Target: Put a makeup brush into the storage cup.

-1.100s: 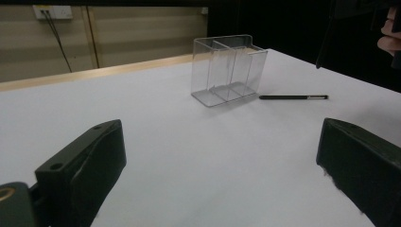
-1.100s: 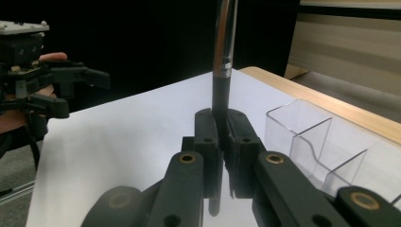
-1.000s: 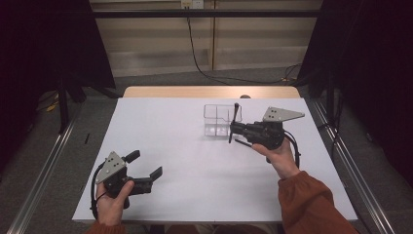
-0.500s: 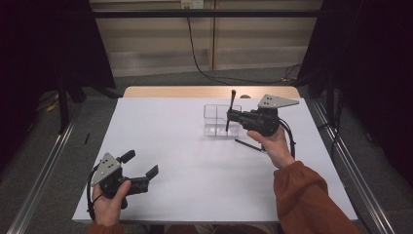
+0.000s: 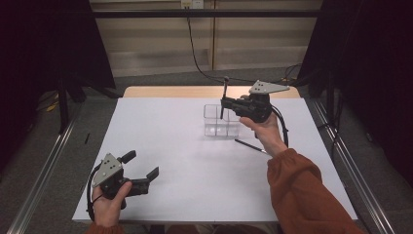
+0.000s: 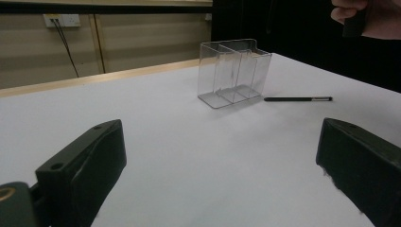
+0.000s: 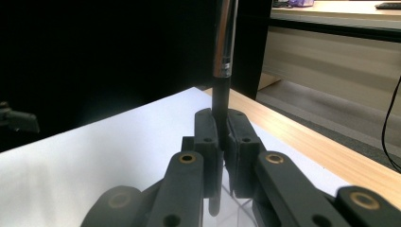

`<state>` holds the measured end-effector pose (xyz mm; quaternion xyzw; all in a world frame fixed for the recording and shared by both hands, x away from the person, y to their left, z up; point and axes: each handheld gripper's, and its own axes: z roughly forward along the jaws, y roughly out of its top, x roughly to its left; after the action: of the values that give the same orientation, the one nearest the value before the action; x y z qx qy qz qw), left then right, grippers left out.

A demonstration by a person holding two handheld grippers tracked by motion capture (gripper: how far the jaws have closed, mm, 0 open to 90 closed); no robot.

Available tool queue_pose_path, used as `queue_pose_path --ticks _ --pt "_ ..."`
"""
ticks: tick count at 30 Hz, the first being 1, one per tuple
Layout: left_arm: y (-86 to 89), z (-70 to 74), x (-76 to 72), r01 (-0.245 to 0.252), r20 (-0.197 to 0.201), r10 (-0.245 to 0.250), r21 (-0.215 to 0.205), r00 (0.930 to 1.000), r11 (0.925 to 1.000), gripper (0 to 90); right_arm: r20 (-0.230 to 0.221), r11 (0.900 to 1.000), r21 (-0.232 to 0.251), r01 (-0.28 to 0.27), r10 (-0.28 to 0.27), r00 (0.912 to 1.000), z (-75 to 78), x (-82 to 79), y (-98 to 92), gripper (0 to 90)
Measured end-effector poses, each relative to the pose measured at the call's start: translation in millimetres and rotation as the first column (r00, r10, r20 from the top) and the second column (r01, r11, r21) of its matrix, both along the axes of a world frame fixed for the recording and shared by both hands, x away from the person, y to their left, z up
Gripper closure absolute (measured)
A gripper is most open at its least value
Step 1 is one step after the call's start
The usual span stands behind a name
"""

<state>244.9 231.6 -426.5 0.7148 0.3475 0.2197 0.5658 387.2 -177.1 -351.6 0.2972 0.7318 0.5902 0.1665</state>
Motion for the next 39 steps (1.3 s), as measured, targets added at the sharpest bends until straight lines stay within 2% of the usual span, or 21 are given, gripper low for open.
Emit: queue_pose_path --ticks 5,15,18,30,39 --pt "0.1 0.4 -1.2 0.013 0.004 -0.013 0.012 0.9999 0.9998 2.5 -0.003 1.000 0.012 0.019 -0.018 0.9998 2.3 11.5 7.9 84.1" --pt "-2.1 1.0 -0.5 0.030 0.012 -0.030 0.020 0.9995 0.9994 3.1 -0.011 0.998 -0.016 0.056 -0.056 0.9984 0.1 31.4 26.6 84.0" --pt "-1.8 1.9 -1.1 0.032 0.013 -0.033 0.021 0.9994 0.9992 3.3 -0.021 0.997 0.007 0.080 -0.080 0.9966 -3.0 36.3 28.2 84.0" --pt "-4.9 2.2 -0.9 0.043 0.014 -0.043 0.032 0.9990 0.9986 2.6 -0.042 0.995 -0.025 0.099 -0.100 0.9941 -26.7 39.6 36.7 84.0" --pt "-2.9 1.4 0.1 0.046 0.008 -0.046 0.038 0.9989 0.9982 2.7 -0.055 0.993 -0.041 0.108 -0.110 0.9925 -41.5 39.0 31.4 84.0"
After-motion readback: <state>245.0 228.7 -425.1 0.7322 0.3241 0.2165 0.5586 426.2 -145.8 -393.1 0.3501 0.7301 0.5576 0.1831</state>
